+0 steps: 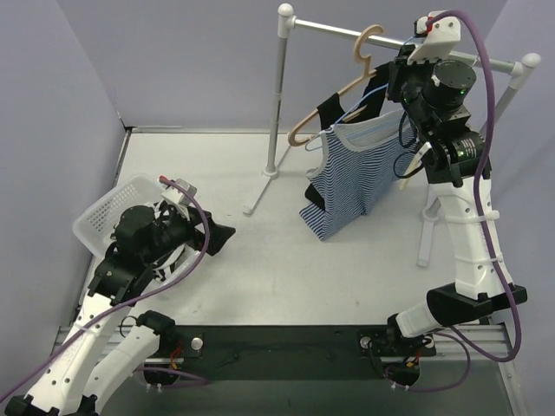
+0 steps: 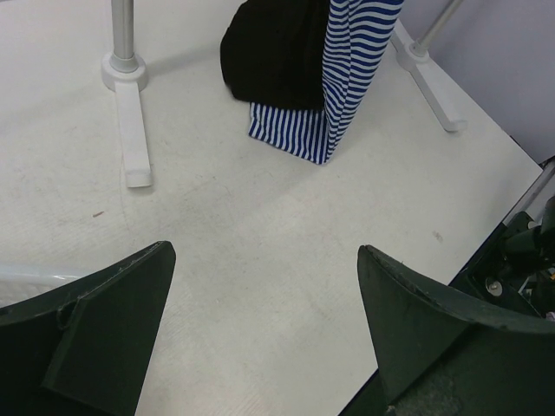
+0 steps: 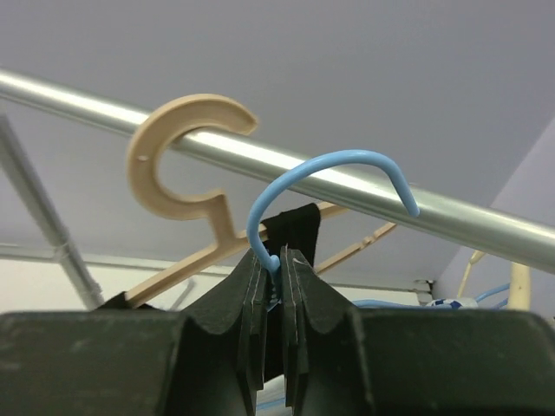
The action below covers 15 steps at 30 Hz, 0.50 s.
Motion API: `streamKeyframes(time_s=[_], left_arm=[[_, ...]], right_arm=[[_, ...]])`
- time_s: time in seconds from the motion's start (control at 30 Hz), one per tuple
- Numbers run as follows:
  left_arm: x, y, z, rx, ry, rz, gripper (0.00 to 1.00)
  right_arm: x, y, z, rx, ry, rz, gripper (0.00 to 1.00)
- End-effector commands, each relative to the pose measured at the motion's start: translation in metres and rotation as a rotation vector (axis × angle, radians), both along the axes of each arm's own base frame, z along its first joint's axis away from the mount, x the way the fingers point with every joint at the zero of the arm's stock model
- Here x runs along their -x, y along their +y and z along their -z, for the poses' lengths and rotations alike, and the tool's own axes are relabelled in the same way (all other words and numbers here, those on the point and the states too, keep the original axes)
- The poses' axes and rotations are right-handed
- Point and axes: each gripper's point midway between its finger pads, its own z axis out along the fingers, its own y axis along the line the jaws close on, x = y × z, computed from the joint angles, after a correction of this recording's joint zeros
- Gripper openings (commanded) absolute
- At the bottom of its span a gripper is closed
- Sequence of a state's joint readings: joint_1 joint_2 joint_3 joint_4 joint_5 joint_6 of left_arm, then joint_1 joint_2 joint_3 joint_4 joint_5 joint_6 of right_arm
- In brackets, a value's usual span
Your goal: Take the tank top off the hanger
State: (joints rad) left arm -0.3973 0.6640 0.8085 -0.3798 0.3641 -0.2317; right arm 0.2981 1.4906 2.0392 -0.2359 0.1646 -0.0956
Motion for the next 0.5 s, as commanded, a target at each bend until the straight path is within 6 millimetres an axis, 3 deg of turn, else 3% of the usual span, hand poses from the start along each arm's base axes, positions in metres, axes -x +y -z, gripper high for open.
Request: streamKeyframes(time_s=[0.0,0.17,0.3,0.47], left_arm=[[-0.006,-0.001,-0.026,0.017,-0.056,-0.002,0.97],[-0.004,-0.004,-0.044,0.037,-0.082,0.016,0.97],[-0.003,-0.009,-0.065,0.052,-0.102,0.046,0.97],[0.007,-0.022,-0.090,0.085,-0.135,0.147,0.97]], right_arm=[[0.032,0.019,-0.060,-0.060,-0.180,-0.137,0.00],[0.045,0.027,-0.070,-0.068,-0.190,-0.189,0.00],[0.067,0.042,-0.075,-0.088,-0.191,-0.248,0.00],[0.092,0.072,-0.054,-0.144,-0.118,-0.365,0.00]])
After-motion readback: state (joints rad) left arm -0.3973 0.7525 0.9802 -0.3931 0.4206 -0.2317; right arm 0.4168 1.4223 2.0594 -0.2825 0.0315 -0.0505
